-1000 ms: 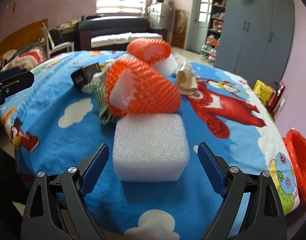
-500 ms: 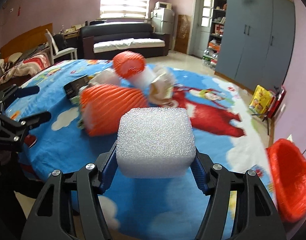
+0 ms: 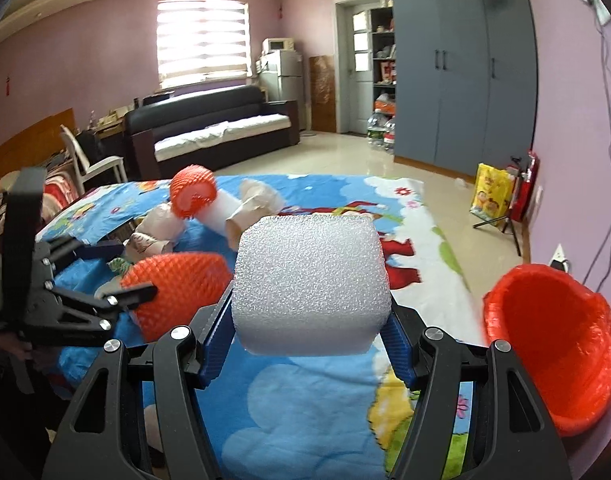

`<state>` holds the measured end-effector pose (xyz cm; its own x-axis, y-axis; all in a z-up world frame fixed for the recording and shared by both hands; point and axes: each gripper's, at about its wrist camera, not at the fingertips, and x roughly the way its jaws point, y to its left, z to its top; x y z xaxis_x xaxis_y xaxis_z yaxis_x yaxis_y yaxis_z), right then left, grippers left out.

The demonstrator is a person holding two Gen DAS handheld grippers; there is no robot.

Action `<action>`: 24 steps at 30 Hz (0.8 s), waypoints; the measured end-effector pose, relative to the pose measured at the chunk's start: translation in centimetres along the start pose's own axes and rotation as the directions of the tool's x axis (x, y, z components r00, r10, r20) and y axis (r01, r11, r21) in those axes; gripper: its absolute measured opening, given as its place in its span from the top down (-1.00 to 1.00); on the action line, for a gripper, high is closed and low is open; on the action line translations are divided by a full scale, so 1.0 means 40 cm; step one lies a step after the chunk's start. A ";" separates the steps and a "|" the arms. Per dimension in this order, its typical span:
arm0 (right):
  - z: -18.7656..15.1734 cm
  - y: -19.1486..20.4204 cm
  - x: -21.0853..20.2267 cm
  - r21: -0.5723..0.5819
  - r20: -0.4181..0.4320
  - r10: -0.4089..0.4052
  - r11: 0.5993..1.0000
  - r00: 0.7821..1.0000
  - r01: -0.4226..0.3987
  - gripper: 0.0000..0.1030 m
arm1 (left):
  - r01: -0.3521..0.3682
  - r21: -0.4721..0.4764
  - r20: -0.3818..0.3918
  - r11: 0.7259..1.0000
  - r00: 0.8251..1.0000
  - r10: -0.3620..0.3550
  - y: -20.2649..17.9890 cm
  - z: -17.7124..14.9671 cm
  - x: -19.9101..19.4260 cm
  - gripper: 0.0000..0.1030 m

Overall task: Collect trash
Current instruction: 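Grasp the white foam block with the right tool while the left tool grasps an orange foam net, then carry both items over the red bin and open both tools to drop them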

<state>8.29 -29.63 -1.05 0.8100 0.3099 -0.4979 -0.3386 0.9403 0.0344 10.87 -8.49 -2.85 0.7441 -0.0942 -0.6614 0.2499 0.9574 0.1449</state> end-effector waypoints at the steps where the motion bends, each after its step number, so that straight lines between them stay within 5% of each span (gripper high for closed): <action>1: -0.001 -0.003 -0.005 0.005 0.004 -0.003 1.000 1.000 0.003 -0.21 | 0.007 0.006 -0.002 1.000 1.000 -0.007 -0.004 -0.006 -0.002 -0.47; 6: -0.004 -0.021 -0.015 0.023 0.015 -0.028 0.999 0.999 0.028 -0.21 | 0.043 0.020 -0.014 0.999 0.999 -0.042 -0.010 -0.044 -0.010 -0.46; 15: 0.000 -0.028 -0.039 0.050 0.044 -0.044 0.998 0.998 0.042 -0.21 | 0.118 0.026 0.037 0.993 0.992 -0.119 -0.016 -0.055 -0.036 0.38; 24: -0.001 -0.131 -0.112 0.123 0.103 -0.152 0.983 0.983 0.139 -0.22 | 0.177 0.032 0.167 0.984 0.969 -0.180 -0.119 0.084 -0.069 0.43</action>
<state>6.41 -35.95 0.95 0.8968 0.1763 -0.4057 -0.1612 0.9843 0.0714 9.70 -13.69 0.75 0.7798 -0.3090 -0.5444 0.3974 0.9163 0.0491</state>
